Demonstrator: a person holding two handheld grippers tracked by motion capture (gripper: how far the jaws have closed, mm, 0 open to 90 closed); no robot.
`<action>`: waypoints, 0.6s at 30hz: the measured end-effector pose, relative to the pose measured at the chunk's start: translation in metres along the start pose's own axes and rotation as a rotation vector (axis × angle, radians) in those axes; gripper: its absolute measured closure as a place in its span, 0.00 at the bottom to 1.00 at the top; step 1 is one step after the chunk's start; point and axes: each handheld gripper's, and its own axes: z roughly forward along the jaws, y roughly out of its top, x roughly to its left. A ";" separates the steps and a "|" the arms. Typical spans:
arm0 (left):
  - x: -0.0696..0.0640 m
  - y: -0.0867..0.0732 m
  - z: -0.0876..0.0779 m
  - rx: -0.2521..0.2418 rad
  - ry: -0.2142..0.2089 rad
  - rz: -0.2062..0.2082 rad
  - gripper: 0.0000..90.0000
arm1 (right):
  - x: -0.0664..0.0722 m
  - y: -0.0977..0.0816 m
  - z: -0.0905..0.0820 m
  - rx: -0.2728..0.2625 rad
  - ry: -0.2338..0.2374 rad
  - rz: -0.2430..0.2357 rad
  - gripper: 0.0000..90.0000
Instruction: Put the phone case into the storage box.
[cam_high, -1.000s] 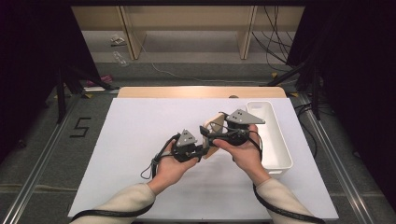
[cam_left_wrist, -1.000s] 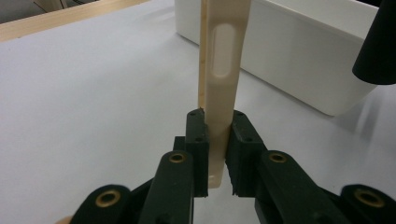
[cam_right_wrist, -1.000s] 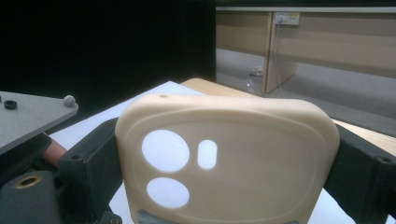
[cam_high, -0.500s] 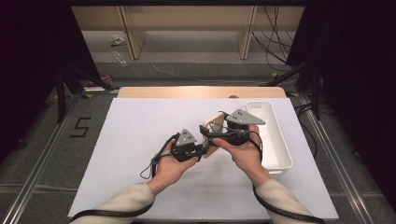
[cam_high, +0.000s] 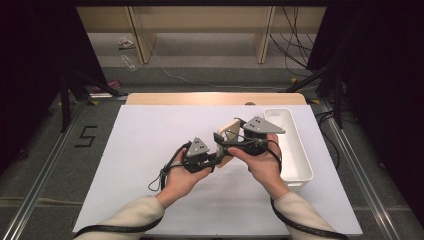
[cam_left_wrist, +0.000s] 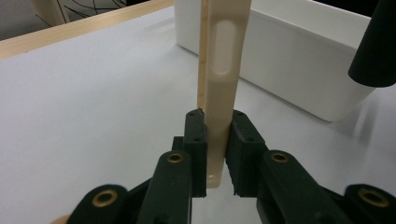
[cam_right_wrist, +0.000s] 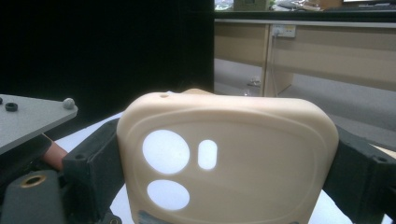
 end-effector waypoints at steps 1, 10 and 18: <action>0.000 0.000 0.000 0.001 -0.004 0.009 0.86 | 0.000 0.000 0.000 -0.002 0.000 -0.002 0.13; 0.000 0.000 -0.007 0.000 -0.019 0.075 0.59 | -0.003 0.005 -0.005 -0.025 -0.019 0.003 0.13; 0.002 -0.003 -0.020 0.038 -0.012 0.141 0.18 | -0.007 0.008 -0.009 -0.036 -0.032 0.010 0.13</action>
